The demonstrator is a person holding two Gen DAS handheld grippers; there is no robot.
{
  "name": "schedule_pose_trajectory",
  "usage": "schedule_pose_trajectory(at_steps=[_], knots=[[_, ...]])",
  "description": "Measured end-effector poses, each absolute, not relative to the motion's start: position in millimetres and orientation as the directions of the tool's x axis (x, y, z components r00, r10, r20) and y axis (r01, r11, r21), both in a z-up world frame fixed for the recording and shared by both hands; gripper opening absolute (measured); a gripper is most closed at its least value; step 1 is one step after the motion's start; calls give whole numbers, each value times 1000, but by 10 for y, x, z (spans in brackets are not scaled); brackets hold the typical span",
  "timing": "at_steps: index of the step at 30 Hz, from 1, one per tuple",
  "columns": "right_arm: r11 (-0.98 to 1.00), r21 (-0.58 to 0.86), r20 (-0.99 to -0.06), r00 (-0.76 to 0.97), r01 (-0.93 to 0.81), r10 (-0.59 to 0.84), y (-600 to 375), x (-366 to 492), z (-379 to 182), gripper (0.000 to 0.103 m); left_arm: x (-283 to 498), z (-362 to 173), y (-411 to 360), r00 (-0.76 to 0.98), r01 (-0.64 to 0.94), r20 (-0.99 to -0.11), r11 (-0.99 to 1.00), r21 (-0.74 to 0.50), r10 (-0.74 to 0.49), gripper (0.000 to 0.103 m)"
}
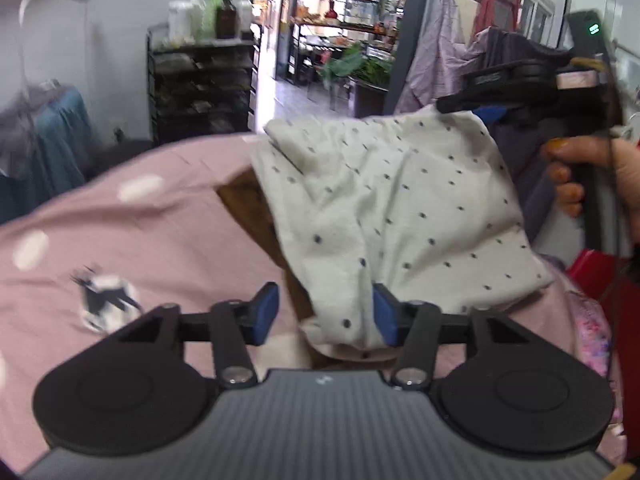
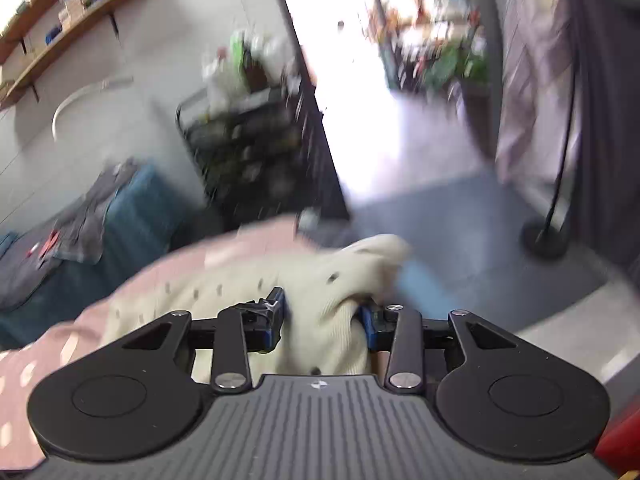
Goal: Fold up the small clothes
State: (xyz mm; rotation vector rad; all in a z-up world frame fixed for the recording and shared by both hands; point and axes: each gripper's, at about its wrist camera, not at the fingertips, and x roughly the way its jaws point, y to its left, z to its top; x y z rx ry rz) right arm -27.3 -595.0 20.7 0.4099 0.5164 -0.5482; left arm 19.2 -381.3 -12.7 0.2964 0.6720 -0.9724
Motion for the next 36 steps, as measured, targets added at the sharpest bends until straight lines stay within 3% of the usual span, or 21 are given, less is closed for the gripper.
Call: schedule_pose_trajectory(at_steps=[3, 6, 9, 12, 15, 18, 21, 23, 24, 25, 26, 27, 36], knots=[[817, 81, -459, 749, 571, -478, -5704, -421, 512, 75, 55, 115, -3772, 397, 860, -593, 509, -25, -701, 63], [898, 63, -440, 819, 436, -367, -5512, -657, 635, 75, -90, 236, -3886, 347, 895, -580, 445, -29, -737, 63], [949, 40, -510, 823, 313, -250, -5308, -729, 517, 68, -219, 176, -3982, 299, 915, -605, 403, -39, -738, 64], [951, -43, -595, 757, 306, -270, -5182, -759, 238, 68, -301, -30, -4071, 284, 924, -656, 383, -8, -699, 70], [931, -15, -733, 629, 364, -258, -5272, -800, -113, 67, -272, -232, -4080, 277, 929, -695, 369, 17, -664, 75], [931, -7, -724, 640, 366, -257, -5222, -966, -158, 67, -243, -290, -3995, 277, 928, -698, 372, 17, -660, 83], [927, -19, -766, 591, 374, -254, -5173, -975, -60, 68, -258, -190, -3911, 275, 927, -693, 375, 8, -666, 84], [923, -31, -783, 564, 385, -262, -5135, -961, 72, 68, -319, -25, -3825, 273, 932, -678, 362, 10, -683, 93], [926, -29, -781, 570, 377, -256, -5110, -949, 164, 69, -345, 53, -3801, 274, 934, -674, 356, 18, -686, 103], [931, -23, -771, 586, 365, -249, -5074, -967, 272, 74, -383, 162, -3775, 277, 938, -668, 346, 30, -691, 103], [933, -21, -766, 594, 358, -245, -5054, -966, 397, 100, -428, 255, -3751, 280, 940, -667, 337, 46, -690, 103], [938, -22, -776, 586, 347, -234, -5025, -946, 504, 103, -462, 344, -3740, 288, 942, -668, 330, 66, -687, 103], [943, -162, -789, 535, 292, -302, -4958, -779, 930, 103, -461, 747, -3949, 501, 853, -729, 411, 323, -466, 103]])
